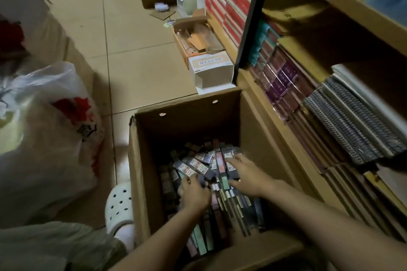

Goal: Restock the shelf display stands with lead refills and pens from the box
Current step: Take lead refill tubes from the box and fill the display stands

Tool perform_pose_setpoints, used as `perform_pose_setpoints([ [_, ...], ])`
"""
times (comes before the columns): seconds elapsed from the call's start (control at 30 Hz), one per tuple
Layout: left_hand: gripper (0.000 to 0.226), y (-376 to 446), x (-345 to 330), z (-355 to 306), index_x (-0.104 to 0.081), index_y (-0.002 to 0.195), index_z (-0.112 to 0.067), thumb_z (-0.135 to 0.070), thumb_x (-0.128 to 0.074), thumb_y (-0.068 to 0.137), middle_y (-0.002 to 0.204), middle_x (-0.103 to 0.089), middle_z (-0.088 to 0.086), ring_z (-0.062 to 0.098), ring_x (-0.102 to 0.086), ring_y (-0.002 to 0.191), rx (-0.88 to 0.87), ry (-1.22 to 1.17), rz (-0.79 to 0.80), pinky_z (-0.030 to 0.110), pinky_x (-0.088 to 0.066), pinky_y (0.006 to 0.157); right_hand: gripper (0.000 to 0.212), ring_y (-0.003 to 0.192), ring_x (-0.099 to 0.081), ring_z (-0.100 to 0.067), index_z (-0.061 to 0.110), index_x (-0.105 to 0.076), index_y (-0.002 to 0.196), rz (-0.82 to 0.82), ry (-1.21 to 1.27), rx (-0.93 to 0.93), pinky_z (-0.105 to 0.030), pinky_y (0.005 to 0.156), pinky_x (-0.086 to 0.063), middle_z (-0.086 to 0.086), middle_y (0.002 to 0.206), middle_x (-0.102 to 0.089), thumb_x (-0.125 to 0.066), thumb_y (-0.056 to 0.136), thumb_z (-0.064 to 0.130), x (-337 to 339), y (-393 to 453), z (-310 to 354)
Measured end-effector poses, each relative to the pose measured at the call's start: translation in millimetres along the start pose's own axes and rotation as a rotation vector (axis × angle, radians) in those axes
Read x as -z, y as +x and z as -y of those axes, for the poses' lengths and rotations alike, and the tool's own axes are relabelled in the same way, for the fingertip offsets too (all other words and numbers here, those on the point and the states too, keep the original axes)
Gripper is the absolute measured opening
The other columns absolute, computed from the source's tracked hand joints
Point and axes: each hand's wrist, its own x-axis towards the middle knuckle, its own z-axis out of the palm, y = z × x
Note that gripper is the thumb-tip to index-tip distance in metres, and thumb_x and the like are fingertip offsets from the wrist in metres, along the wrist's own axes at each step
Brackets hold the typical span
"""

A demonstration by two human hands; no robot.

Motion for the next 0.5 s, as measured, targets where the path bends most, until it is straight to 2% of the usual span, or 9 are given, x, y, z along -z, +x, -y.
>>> perform_pose_setpoints([
  [0.03,0.065,-1.1,-7.1,6.7,-0.024,0.15,-0.023,-0.024,-0.057,0.095,0.16,-0.007,0.011,0.034,-0.011,0.146,0.028,0.023,-0.009,0.048,-0.022,0.117,0.076,0.15,-0.007,-0.027,0.023,-0.015,0.155,0.004,-0.022,-0.03,-0.04,0.121,-0.016,-0.006,0.163,-0.002,-0.059,0.095,0.034,-13.0,7.6,-3.7],
  [0.1,0.074,0.8,-14.4,13.8,-0.011,0.154,-0.029,-0.026,-0.056,0.096,0.161,0.011,0.009,0.034,0.005,0.148,0.093,0.001,-0.001,0.049,-0.016,0.117,0.082,0.15,0.007,-0.029,0.028,-0.005,0.156,0.033,-0.076,-0.101,-0.044,0.122,-0.008,-0.006,0.163,0.012,-0.058,0.095,0.037,-34.1,20.7,-11.8],
  [0.27,0.08,16.3,-24.7,16.9,0.004,0.153,-0.035,-0.029,-0.052,0.097,0.159,0.025,0.006,0.034,0.014,0.147,0.081,0.04,0.001,0.052,-0.008,0.118,0.091,0.147,0.021,-0.032,0.03,0.013,0.154,0.098,-0.105,-0.205,-0.048,0.12,-0.003,-0.008,0.157,0.032,-0.055,0.095,0.043,-63.1,39.9,-25.6],
  [0.4,0.09,14.4,-41.0,12.6,0.009,0.154,-0.028,-0.027,-0.058,0.094,0.156,0.032,0.01,0.035,0.017,0.146,0.076,-0.003,-0.028,0.048,0.004,0.118,0.089,0.145,0.025,-0.035,0.022,0.014,0.154,0.084,-0.099,-0.212,-0.049,0.119,-0.01,-0.01,0.153,0.039,-0.052,0.097,0.041,-76.4,41.5,-24.7],
  [0.5,0.092,10.1,-50.7,5.2,0.006,0.154,-0.028,-0.018,-0.061,0.091,0.155,0.035,0.006,0.034,0.017,0.147,0.097,-0.146,-0.016,0.045,-0.007,0.12,0.086,0.145,0.025,-0.035,0.017,0.011,0.155,0.035,-0.087,-0.189,-0.049,0.119,-0.012,-0.009,0.156,0.035,-0.048,0.098,0.043,-80.9,39.3,-20.1],
])
